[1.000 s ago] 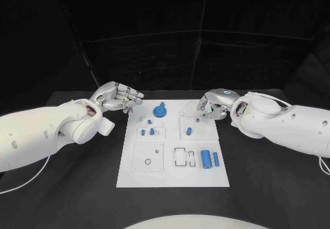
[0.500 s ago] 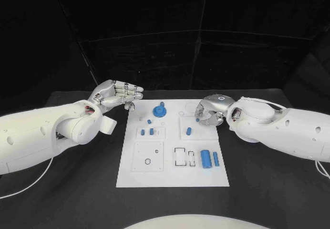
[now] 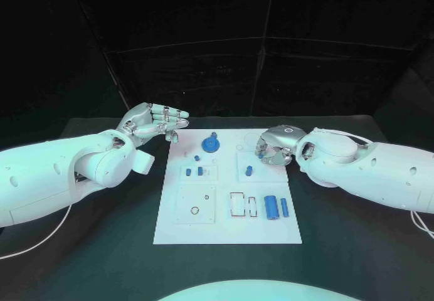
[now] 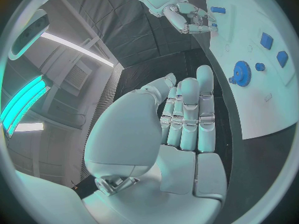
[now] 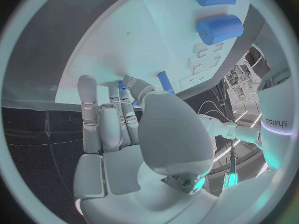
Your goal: Assemble the parts on the task board
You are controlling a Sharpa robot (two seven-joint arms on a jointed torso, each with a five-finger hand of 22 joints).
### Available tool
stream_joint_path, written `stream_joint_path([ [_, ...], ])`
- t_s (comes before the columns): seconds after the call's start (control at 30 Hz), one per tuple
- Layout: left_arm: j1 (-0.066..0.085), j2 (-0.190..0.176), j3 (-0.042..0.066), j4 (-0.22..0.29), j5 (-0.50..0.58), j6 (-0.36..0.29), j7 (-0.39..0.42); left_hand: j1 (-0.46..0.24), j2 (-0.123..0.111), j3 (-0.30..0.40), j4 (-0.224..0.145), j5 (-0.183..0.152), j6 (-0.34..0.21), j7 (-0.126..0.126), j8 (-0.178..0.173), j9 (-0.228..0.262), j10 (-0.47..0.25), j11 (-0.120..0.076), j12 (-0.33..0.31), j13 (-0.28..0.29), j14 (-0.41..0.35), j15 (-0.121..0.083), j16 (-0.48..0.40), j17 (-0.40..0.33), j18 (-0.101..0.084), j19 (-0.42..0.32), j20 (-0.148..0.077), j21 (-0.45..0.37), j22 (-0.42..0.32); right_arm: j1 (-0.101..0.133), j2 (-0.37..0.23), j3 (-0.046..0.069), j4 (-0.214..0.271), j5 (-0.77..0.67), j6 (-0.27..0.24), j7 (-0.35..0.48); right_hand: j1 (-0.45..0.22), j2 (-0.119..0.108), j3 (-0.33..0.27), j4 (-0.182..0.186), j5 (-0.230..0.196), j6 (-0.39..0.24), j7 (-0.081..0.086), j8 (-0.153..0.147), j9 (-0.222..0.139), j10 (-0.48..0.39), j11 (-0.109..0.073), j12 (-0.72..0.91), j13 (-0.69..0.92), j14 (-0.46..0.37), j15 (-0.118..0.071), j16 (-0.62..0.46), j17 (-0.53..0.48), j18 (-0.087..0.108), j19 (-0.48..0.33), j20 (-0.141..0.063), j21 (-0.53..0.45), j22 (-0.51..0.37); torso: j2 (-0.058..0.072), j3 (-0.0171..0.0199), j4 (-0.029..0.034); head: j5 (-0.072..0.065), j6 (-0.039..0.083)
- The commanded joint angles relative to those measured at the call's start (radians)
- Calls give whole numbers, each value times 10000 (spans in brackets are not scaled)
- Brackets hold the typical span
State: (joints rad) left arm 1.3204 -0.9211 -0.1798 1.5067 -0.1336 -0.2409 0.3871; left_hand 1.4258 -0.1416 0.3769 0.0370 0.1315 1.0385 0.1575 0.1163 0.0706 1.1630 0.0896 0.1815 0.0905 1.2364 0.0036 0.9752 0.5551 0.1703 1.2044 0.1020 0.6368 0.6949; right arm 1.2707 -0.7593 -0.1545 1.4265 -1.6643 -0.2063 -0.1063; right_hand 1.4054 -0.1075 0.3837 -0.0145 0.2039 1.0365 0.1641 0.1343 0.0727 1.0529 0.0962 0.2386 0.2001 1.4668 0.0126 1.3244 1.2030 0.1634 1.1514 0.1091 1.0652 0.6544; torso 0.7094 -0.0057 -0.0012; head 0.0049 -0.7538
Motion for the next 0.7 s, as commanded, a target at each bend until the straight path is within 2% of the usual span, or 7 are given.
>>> stream_joint_path([
  [0.03,10,4,7,32,139,106,175,12,86,-19,-48,-7,38,22,20,-8,-60,-8,38,9,-124,7,-93,-46,121,-60,12,-77,-21,-10,47,-1,-28,-90,200,35,118,82,209,-39,-53,184,-41,3,24,220,-49,-48,-79,367,-83,79,89,-85,158,-13,180,252,-6,0,-8,11,-16],
  [0.4,11,4,7,56,140,156,131,98,156,18,-103,5,63,27,41,-5,-98,-4,69,10,-187,9,-150,-126,123,-83,12,-116,-37,-54,133,-1,-118,-95,399,-95,187,218,599,-243,-77,489,-110,16,40,615,-135,-129,-259,404,-156,214,227,-161,339,-93,587,787,-15,0,-3,21,-76],
  [0.53,11,1,7,56,140,163,121,98,156,18,-103,5,63,27,41,-5,-98,-4,69,10,-187,9,-150,-126,123,-83,12,-116,-37,-61,130,-1,-112,-132,202,-177,211,352,766,-330,-122,623,-135,18,50,781,-164,-167,-327,416,-183,266,271,-184,388,-119,748,986,-16,1,-6,22,-85],
  [0.7,12,2,7,45,140,177,109,103,160,20,-107,5,65,29,43,-5,-102,-3,72,10,-196,9,-161,-144,123,-84,12,-119,-38,-65,92,0,-53,-169,-280,-210,236,459,980,-448,-223,741,-161,10,60,942,-200,-200,-384,395,-211,200,132,-265,603,-146,1094,1513,-23,6,-9,15,-79],
])
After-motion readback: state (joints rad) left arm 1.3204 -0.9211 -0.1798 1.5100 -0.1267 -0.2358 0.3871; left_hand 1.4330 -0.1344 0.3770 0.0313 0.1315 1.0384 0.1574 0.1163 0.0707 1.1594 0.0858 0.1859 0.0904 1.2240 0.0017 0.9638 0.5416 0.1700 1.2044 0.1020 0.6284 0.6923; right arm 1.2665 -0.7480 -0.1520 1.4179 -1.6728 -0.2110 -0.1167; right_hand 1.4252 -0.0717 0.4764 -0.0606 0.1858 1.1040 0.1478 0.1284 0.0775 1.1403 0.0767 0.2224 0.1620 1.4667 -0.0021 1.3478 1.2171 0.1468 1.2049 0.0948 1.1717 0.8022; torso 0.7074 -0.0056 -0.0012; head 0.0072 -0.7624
